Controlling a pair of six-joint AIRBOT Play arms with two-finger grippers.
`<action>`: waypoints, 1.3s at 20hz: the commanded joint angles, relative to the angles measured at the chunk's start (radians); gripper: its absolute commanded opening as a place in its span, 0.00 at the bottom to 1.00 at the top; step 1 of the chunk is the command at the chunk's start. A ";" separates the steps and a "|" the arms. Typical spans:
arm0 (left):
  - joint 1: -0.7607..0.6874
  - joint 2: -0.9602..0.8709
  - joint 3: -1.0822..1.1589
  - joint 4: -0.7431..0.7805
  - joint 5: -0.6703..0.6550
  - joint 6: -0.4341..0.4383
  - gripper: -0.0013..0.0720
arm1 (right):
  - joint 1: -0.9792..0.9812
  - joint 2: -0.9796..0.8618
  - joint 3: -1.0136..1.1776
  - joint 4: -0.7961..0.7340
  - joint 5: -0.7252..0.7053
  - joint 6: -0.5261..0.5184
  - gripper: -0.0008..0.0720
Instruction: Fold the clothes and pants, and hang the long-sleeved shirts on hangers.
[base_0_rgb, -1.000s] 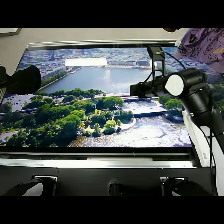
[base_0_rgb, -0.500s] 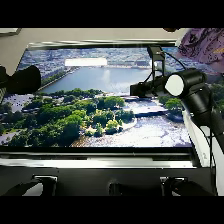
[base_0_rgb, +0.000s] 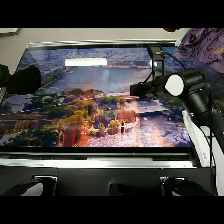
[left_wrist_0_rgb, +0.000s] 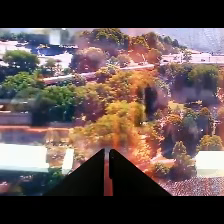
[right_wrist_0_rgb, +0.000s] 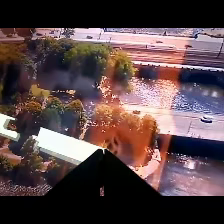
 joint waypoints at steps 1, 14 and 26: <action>0.000 -0.027 0.000 0.017 0.002 0.000 0.09 | 0.001 0.000 0.001 0.000 0.001 0.000 0.06; 0.176 -0.649 0.072 0.443 0.609 -0.299 1.00 | 0.001 0.000 0.001 0.000 0.000 0.000 0.06; 0.238 -1.013 0.262 0.439 0.877 -0.264 1.00 | 0.001 0.000 0.001 0.000 0.000 0.000 0.06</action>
